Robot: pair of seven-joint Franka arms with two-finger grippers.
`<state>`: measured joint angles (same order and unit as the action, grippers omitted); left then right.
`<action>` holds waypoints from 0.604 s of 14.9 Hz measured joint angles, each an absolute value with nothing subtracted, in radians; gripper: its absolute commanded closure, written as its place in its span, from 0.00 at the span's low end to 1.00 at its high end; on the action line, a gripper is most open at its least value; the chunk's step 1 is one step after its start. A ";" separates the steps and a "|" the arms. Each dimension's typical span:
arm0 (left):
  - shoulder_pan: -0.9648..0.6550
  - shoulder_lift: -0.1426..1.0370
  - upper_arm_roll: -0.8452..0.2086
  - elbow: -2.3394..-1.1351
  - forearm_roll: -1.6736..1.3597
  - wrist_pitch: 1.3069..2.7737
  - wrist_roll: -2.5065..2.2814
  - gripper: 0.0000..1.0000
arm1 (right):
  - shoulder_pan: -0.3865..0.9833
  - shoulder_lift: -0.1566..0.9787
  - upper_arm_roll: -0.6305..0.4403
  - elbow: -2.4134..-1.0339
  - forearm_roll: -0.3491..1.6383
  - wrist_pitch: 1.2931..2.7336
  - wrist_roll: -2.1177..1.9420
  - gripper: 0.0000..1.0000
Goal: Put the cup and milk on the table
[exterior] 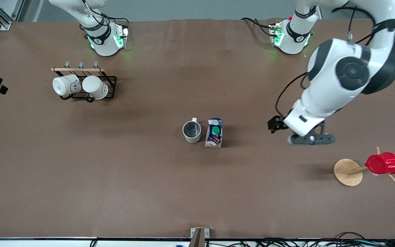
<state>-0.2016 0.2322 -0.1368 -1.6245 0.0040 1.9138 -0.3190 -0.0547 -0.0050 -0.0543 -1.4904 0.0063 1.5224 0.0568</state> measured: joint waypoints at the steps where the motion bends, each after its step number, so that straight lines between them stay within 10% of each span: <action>1: -0.183 0.196 -0.137 -1.656 0.004 1.914 -0.302 0.00 | -0.052 -0.005 -0.053 -1.490 0.006 1.522 0.054 0.00; 9: -0.090 0.048 -0.132 -1.734 -0.003 1.842 -0.162 0.00 | -0.044 -0.005 -0.052 -1.489 0.006 1.521 0.050 0.00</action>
